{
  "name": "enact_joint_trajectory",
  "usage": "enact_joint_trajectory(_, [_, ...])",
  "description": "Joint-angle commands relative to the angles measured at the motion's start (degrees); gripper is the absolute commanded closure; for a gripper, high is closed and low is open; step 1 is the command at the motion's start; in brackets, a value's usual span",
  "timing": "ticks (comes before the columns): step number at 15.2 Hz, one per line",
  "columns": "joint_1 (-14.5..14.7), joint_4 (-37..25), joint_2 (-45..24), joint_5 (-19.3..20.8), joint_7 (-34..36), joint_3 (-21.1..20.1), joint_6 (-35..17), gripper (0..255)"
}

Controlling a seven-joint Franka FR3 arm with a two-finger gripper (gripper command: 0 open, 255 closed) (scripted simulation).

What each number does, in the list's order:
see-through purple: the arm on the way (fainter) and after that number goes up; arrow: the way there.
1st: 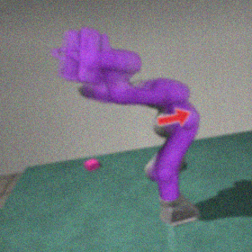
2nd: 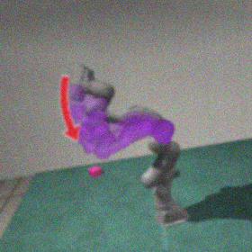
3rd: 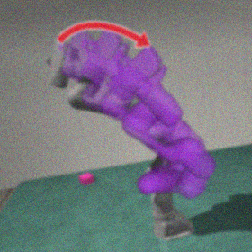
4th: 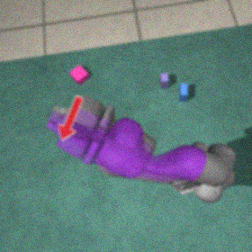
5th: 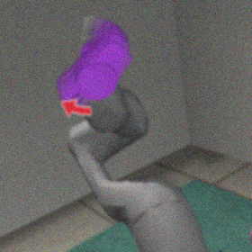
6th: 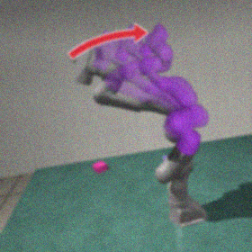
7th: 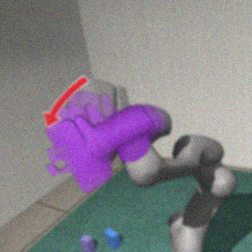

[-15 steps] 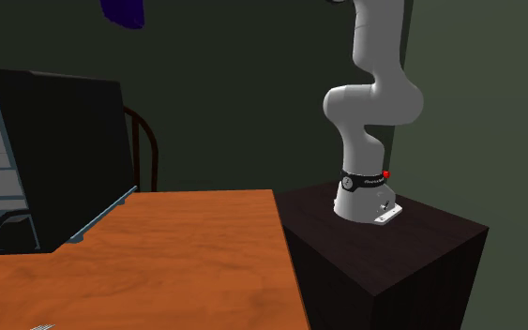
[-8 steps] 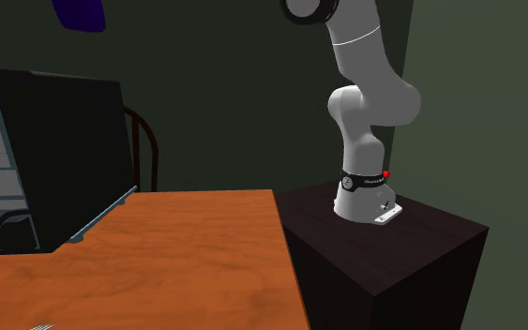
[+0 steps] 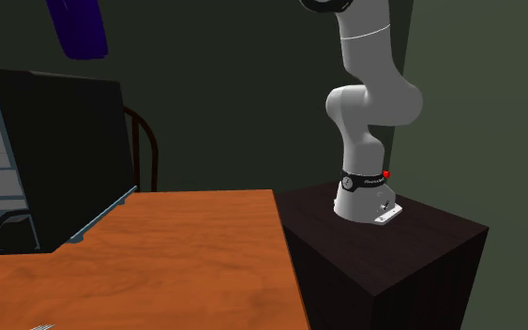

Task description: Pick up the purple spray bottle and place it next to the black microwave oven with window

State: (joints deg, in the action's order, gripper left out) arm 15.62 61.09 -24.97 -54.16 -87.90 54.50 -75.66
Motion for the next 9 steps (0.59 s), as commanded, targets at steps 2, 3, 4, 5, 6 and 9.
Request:
enact_joint_trajectory(2, [2.72,4.62,1.49,1.66,-1.58,0.73,-2.76,255])
enact_joint_trajectory(3, [3.49,6.01,1.90,2.11,-2.05,0.92,-3.64,255])
enact_joint_trajectory(4, [4.22,7.34,2.28,2.52,-2.50,1.08,-4.51,255])
enact_joint_trajectory(5, [4.90,8.62,2.63,2.90,-2.94,1.23,-5.36,255])
enact_joint_trajectory(6, [5.54,9.86,2.96,3.25,-3.36,1.37,-6.19,255])
enact_joint_trajectory(9, [7.24,13.34,3.82,4.11,-4.59,1.70,-8.60,255])
